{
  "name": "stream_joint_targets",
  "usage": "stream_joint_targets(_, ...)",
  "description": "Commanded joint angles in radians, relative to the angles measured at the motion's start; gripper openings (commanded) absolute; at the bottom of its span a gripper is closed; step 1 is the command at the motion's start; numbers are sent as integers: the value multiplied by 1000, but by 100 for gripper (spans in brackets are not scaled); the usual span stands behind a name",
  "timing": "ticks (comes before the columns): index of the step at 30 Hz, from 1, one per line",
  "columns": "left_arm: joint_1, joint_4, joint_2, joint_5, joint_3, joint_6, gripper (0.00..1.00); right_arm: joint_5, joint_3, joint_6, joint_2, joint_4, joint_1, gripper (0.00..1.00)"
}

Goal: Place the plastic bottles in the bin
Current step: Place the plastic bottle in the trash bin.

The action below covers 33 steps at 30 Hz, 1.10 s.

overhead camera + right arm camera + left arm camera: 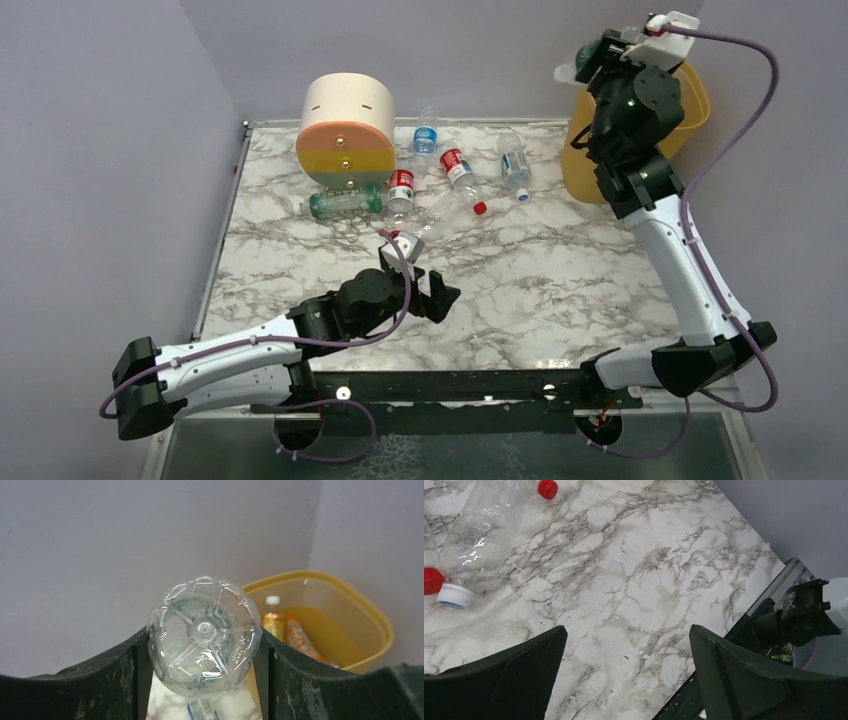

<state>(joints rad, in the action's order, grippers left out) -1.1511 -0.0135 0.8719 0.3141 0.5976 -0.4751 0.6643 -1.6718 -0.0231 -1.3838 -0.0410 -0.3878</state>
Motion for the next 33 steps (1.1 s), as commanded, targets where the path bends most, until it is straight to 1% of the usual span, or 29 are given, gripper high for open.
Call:
stream_joint_targets(1, 2, -52, 22, -41, 14, -6, 99, 165, 30, -161, 64, 289, 17, 60)
stream_joint_targets(3, 2, -57, 28, -48, 13, -12, 99, 184, 17, -210, 53, 342, 29, 60)
stream_joint_targets(5, 1, -59, 29, -50, 13, -16, 99, 205, -24, -247, 19, 350, 48, 60)
stream_joint_targets(7, 2, -57, 24, -50, 13, -19, 99, 216, -66, -261, -22, 328, 78, 60)
stream_joint_targets(8, 2, -55, 19, -50, 13, -20, 99, 213, -88, -241, -43, 295, 100, 60)
stream_joint_targets(10, 2, -54, 10, -47, 8, -22, 99, 184, -142, -152, -84, 175, 151, 60)
stream_joint_targets(11, 2, -52, 6, -45, 5, -22, 99, 160, -180, -94, -107, 87, 187, 60)
stream_joint_targets(15, 2, -44, -6, -46, 4, -25, 99, 15, -312, 116, -191, -187, 332, 60)
stream_joint_targets(17, 1, -43, -13, -47, -3, -31, 99, -78, -352, 203, -218, -285, 414, 60)
stream_joint_targets(19, 2, -47, -20, -49, -14, -36, 99, -155, -343, 279, -212, -332, 462, 60)
stream_joint_targets(22, 2, -45, -21, -53, -14, -36, 99, -243, -353, 321, -233, -391, 480, 60)
stream_joint_targets(25, 2, -36, -32, -57, -15, -34, 99, -271, -383, 342, -272, -459, 484, 60)
stream_joint_targets(28, 2, -24, -49, -52, -23, -33, 99, -311, -347, 352, -261, -472, 488, 61)
stream_joint_targets(33, 2, -9, -58, -50, -18, -26, 99, -297, -307, 347, -252, -504, 490, 62)
